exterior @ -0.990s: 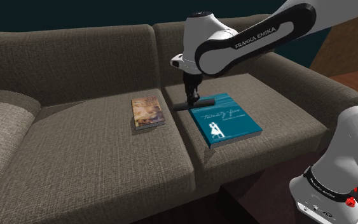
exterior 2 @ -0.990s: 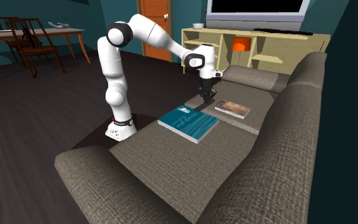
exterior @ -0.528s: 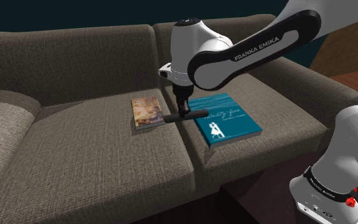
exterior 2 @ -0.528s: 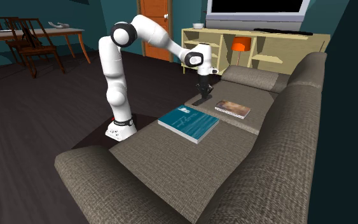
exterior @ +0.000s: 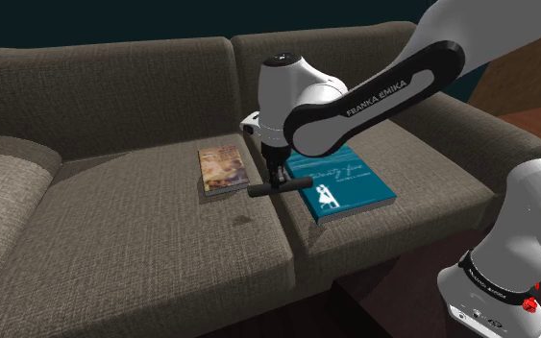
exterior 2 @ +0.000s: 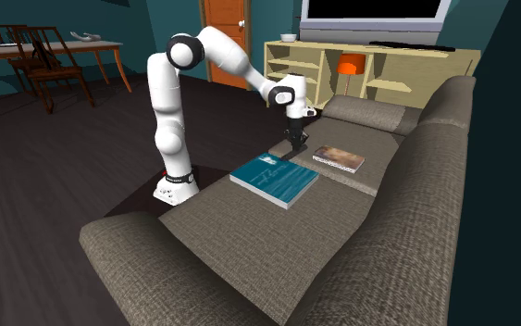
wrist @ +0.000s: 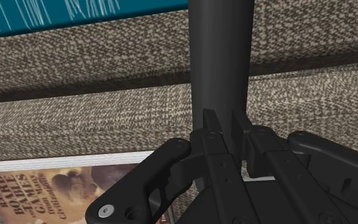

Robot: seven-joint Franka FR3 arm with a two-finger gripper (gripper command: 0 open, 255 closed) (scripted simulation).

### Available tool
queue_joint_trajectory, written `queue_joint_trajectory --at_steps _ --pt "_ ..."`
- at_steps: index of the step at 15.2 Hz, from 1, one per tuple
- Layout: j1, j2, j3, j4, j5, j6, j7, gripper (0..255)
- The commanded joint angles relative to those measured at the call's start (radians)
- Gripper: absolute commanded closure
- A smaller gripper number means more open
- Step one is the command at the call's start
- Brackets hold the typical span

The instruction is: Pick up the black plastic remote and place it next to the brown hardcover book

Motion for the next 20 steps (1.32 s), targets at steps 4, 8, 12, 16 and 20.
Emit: queue_joint_trajectory --at_steps 4,8,12,16,20 --pt "-0.002 0.04 -0.001 -0.024 -0.001 0.065 0.003 255" --pt "-0.002 0.054 -0.001 -0.031 -0.002 0.085 0.004 255" --pt "-0.002 0.054 -0.001 -0.031 -0.002 0.085 0.004 255" --pt "-0.004 0.054 -0.001 -0.025 -0.001 0.08 0.001 0" --pt "-0.001 0.031 0.0 -0.023 -0.002 0.055 0.004 0"
